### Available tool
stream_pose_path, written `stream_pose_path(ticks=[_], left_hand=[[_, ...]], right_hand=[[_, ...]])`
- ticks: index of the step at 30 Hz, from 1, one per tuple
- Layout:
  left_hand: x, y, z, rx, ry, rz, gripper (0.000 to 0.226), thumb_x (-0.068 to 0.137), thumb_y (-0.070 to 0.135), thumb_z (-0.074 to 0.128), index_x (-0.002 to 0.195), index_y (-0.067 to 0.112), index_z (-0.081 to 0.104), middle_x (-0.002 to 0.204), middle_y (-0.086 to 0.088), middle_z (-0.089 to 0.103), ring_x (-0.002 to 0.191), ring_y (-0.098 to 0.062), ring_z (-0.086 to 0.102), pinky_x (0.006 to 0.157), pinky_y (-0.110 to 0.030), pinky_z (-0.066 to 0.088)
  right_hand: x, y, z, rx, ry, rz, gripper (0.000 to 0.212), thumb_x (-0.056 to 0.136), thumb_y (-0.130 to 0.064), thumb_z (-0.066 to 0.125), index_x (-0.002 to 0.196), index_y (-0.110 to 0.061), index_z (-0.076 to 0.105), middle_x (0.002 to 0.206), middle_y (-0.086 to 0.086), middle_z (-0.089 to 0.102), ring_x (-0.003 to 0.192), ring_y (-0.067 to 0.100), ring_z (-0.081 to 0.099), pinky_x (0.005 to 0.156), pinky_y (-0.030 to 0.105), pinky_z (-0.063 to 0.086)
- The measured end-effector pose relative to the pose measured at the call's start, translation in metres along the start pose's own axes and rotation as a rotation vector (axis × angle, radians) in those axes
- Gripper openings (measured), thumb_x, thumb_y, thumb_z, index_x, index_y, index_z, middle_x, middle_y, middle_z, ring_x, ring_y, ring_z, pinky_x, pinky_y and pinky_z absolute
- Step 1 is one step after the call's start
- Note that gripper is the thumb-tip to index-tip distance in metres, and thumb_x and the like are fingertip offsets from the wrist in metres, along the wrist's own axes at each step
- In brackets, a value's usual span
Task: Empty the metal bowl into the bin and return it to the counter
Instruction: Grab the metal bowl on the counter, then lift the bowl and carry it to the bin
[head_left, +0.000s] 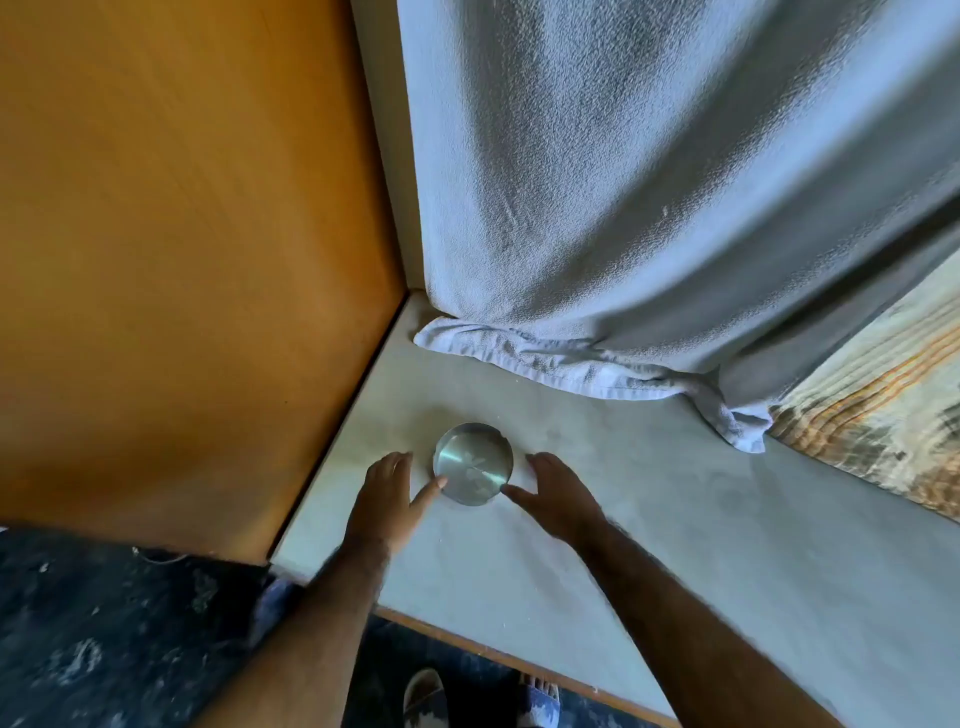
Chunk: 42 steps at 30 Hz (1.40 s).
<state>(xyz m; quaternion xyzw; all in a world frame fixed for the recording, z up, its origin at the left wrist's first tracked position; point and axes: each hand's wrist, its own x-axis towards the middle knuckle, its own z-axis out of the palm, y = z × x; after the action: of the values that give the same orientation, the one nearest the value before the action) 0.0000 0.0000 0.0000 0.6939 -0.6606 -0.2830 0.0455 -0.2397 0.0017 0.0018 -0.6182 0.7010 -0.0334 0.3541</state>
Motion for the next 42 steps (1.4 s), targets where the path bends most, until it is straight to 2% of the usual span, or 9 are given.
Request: stream_pose_path(ticks=[3, 6, 10, 13, 17, 23, 28, 34, 42], left_hand=[[0.012, 0.016, -0.005, -0.233, 0.074, -0.056, 0.054, 0.094, 0.051, 0.054, 0.128, 0.009, 0.059, 0.125, -0.013, 0.065, 0.116, -0.029, 0.061, 0.094, -0.037, 0.052], [0.022, 0.03, -0.008, -0.368, 0.07, -0.157, 0.036, 0.094, 0.037, 0.06, 0.108, 0.006, 0.069, 0.101, -0.012, 0.075, 0.092, -0.028, 0.068, 0.078, -0.029, 0.052], [0.033, 0.026, 0.001, -0.448, 0.011, -0.235, 0.029, 0.085, 0.035, 0.064, 0.088, 0.008, 0.075, 0.087, -0.01, 0.077, 0.083, -0.03, 0.073, 0.077, -0.039, 0.061], [0.035, 0.031, 0.001, -0.519, -0.004, -0.275, 0.016, 0.086, 0.011, 0.061, 0.09, 0.004, 0.075, 0.091, -0.008, 0.075, 0.082, -0.029, 0.075, 0.07, -0.041, 0.065], [0.036, 0.031, 0.001, -0.559, 0.006, -0.285, 0.011, 0.084, 0.006, 0.066, 0.09, 0.001, 0.073, 0.091, -0.009, 0.074, 0.074, -0.025, 0.072, 0.065, -0.037, 0.065], [0.023, 0.022, -0.013, -0.801, -0.023, -0.34, 0.01, 0.08, 0.005, 0.066, 0.072, 0.009, 0.071, 0.084, -0.014, 0.075, 0.075, -0.027, 0.075, 0.071, -0.046, 0.064], [-0.003, 0.0, -0.022, -0.942, -0.118, -0.351, 0.024, 0.081, 0.005, 0.068, 0.104, -0.003, 0.071, 0.098, -0.021, 0.074, 0.084, -0.032, 0.076, 0.077, -0.046, 0.063], [-0.053, -0.031, -0.026, -1.11, -0.217, -0.32, 0.013, 0.087, 0.007, 0.065, 0.094, -0.003, 0.07, 0.098, -0.025, 0.075, 0.087, -0.034, 0.075, 0.066, -0.033, 0.063], [-0.129, -0.083, -0.03, -1.305, -0.226, -0.332, 0.029, 0.091, 0.009, 0.066, 0.109, -0.013, 0.064, 0.098, -0.028, 0.07, 0.081, -0.032, 0.074, 0.074, -0.039, 0.064]], right_hand=[[0.012, -0.012, -0.001, 0.26, 0.044, 0.045, 0.051, 0.091, -0.056, 0.06, 0.098, -0.006, 0.067, 0.103, 0.009, 0.071, 0.098, 0.027, 0.063, 0.085, 0.035, 0.045], [0.022, -0.021, -0.001, 0.455, 0.035, 0.156, 0.055, 0.089, -0.054, 0.061, 0.095, 0.0, 0.068, 0.085, 0.007, 0.065, 0.091, 0.032, 0.064, 0.092, 0.041, 0.054], [0.032, -0.017, 0.005, 0.554, 0.062, 0.208, 0.047, 0.081, -0.045, 0.065, 0.088, 0.0, 0.073, 0.092, 0.021, 0.073, 0.095, 0.036, 0.069, 0.091, 0.054, 0.056], [0.032, -0.018, 0.007, 0.669, 0.103, 0.249, 0.019, 0.082, -0.02, 0.075, 0.093, -0.004, 0.079, 0.087, 0.012, 0.077, 0.089, 0.033, 0.076, 0.09, 0.048, 0.06], [0.032, -0.017, 0.008, 0.859, 0.15, 0.304, 0.028, 0.081, -0.003, 0.076, 0.108, 0.0, 0.078, 0.094, 0.014, 0.078, 0.08, 0.026, 0.074, 0.085, 0.039, 0.063], [0.011, -0.018, 0.002, 1.13, 0.066, 0.317, 0.025, 0.082, -0.004, 0.077, 0.106, 0.001, 0.077, 0.103, 0.021, 0.078, 0.085, 0.023, 0.074, 0.076, 0.027, 0.062], [-0.024, -0.023, 0.009, 1.254, 0.005, 0.285, 0.03, 0.084, -0.007, 0.077, 0.112, 0.003, 0.074, 0.107, 0.022, 0.077, 0.091, 0.027, 0.075, 0.084, 0.031, 0.063], [-0.068, -0.034, 0.032, 1.293, -0.026, 0.279, 0.03, 0.086, -0.012, 0.076, 0.113, 0.002, 0.074, 0.111, 0.021, 0.077, 0.089, 0.023, 0.076, 0.072, 0.026, 0.062], [-0.122, -0.064, 0.064, 1.27, -0.125, 0.248, 0.03, 0.087, -0.007, 0.074, 0.113, 0.008, 0.072, 0.098, 0.018, 0.075, 0.085, 0.025, 0.073, 0.074, 0.028, 0.065]])
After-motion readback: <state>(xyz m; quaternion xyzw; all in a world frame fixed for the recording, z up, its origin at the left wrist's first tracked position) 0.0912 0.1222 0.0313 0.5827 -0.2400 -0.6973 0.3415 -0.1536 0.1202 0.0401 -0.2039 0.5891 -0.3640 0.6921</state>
